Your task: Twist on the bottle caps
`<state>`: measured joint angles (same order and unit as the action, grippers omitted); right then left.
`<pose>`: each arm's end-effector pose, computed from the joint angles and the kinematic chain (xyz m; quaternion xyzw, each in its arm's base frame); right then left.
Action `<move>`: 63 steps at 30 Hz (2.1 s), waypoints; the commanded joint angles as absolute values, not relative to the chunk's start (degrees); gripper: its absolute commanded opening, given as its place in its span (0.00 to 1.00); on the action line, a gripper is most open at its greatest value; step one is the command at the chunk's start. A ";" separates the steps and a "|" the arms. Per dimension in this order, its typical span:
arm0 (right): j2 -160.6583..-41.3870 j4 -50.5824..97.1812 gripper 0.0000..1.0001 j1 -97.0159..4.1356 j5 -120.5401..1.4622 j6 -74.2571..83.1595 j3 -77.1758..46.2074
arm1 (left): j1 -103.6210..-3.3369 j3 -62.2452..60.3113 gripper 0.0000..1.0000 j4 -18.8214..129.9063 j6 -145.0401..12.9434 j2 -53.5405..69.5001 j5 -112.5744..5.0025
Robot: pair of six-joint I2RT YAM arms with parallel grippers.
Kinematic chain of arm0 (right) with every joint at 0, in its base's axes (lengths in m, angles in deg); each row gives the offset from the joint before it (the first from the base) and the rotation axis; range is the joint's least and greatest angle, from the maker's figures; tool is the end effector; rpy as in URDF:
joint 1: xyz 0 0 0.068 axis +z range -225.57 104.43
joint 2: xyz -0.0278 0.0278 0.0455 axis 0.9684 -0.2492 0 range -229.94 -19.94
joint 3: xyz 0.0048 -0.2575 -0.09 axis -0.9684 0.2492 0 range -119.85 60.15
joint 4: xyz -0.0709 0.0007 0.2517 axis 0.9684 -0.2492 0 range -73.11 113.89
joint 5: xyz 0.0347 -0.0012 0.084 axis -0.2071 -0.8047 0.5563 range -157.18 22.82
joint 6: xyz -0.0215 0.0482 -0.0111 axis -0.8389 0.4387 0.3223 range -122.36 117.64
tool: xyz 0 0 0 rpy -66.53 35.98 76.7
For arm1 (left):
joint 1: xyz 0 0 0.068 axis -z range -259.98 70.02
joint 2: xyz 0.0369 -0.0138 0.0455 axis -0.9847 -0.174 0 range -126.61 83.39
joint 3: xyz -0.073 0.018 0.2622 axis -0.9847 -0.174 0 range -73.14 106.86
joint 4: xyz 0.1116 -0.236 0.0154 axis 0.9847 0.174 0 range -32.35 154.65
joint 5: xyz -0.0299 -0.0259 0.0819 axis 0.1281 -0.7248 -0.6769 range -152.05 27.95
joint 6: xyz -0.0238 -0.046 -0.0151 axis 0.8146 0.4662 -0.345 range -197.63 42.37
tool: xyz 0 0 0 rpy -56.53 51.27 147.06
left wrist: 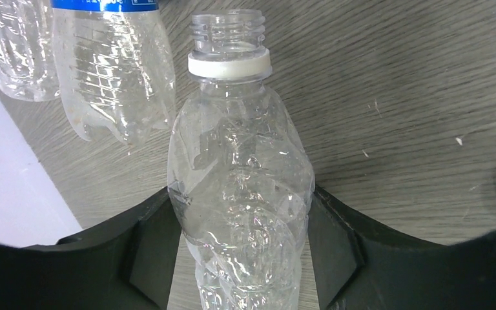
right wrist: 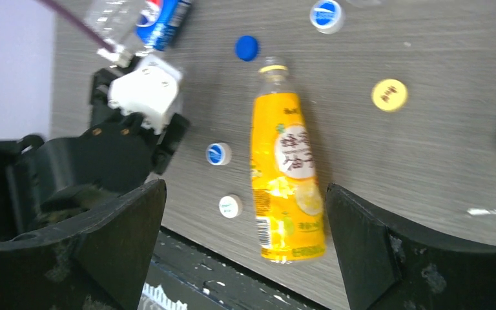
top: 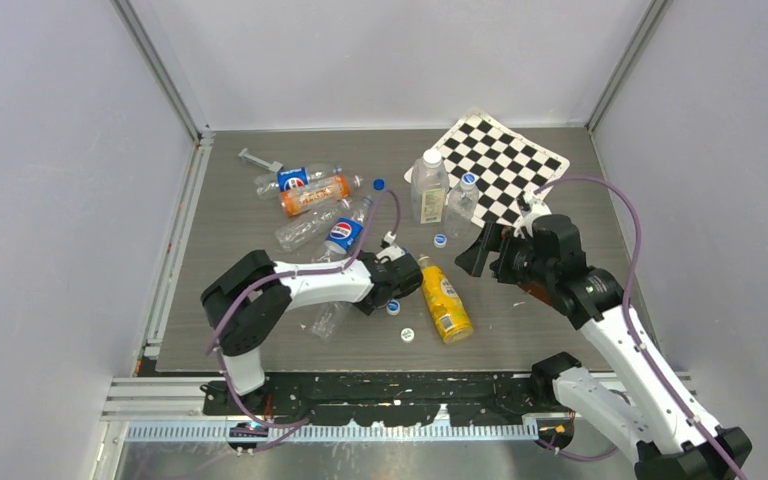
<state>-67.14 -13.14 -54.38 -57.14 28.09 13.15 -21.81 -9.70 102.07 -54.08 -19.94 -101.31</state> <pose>0.1588 0.0682 0.3005 0.0333 0.8926 0.2634 0.3643 0.1866 -0.2577 0.1581 0.2640 0.9031 0.2232 0.2548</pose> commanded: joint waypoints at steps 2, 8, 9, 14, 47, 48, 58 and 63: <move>-61.55 -2.41 1.00 -54.50 -47.96 29.50 17.12 | -21.77 -12.70 0.39 97.22 -53.46 -12.74 -96.78; -72.64 -8.73 1.00 -51.64 -47.19 26.10 10.22 | -22.16 -17.80 0.25 91.78 -53.37 -2.81 -93.68; -73.67 -9.21 1.00 -50.33 -50.47 25.66 9.61 | -22.41 -18.77 0.22 91.03 -53.29 -0.70 -93.42; -82.27 -10.67 1.00 -37.89 -62.87 24.79 4.74 | -24.22 -24.55 0.04 87.11 -53.11 12.39 -92.15; -121.75 -13.98 0.72 -17.74 -78.04 30.73 -11.26 | -24.87 -37.35 0.00 81.02 -76.77 65.63 -83.02; -122.17 -13.87 0.70 -17.69 -78.11 30.70 -11.42 | -24.87 -37.29 0.00 81.10 -77.09 65.75 -82.97; -125.49 -13.14 0.60 -17.65 -78.58 30.20 -12.58 | -24.87 -40.82 0.00 78.07 -80.62 66.19 -80.43; -126.34 -12.93 0.55 -17.69 -78.24 30.00 -13.32 | -24.87 -41.11 0.00 77.59 -81.25 65.49 -79.65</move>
